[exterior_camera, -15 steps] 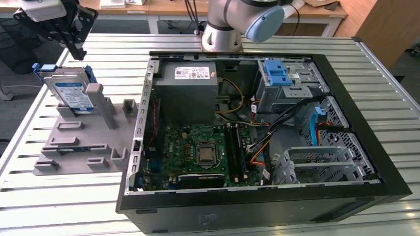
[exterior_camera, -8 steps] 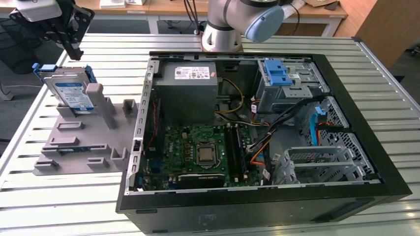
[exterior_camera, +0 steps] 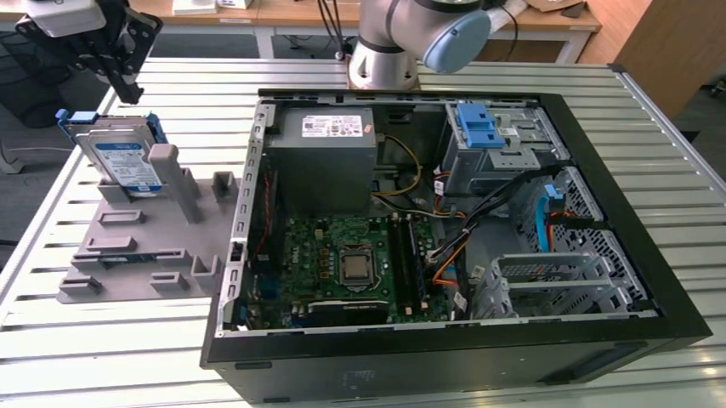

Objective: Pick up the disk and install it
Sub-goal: 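Reach for the disk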

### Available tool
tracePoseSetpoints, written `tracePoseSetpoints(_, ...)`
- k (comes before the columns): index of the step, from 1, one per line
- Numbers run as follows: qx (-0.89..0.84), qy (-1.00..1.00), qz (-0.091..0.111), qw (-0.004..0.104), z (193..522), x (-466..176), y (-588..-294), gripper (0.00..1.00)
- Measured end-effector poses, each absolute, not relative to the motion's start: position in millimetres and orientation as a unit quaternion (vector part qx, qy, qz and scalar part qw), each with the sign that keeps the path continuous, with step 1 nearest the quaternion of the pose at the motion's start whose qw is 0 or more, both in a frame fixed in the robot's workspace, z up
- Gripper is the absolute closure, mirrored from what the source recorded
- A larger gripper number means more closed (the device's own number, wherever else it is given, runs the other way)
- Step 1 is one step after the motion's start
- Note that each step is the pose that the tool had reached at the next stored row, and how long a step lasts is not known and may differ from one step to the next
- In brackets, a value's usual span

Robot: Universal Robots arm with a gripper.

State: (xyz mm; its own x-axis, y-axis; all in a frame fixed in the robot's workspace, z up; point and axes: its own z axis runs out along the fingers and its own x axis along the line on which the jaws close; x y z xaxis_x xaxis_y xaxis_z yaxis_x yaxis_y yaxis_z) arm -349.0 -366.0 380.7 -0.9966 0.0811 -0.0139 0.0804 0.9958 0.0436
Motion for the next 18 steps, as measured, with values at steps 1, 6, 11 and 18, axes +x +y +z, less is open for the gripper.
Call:
tracePoseSetpoints(1,0.04,0.999,0.021,0.008,380.7,-351.3,-365.1,0.89)
tracePoseSetpoints(6,0.04,0.999,0.021,0.008,380.3,-368.9,-361.5,0.89)
tracePoseSetpoints(11,0.04,0.999,0.021,0.008,379.3,-388.2,-355.7,0.89)
tracePoseSetpoints(18,0.04,0.999,0.021,0.008,377.9,-410.0,-350.3,0.89)
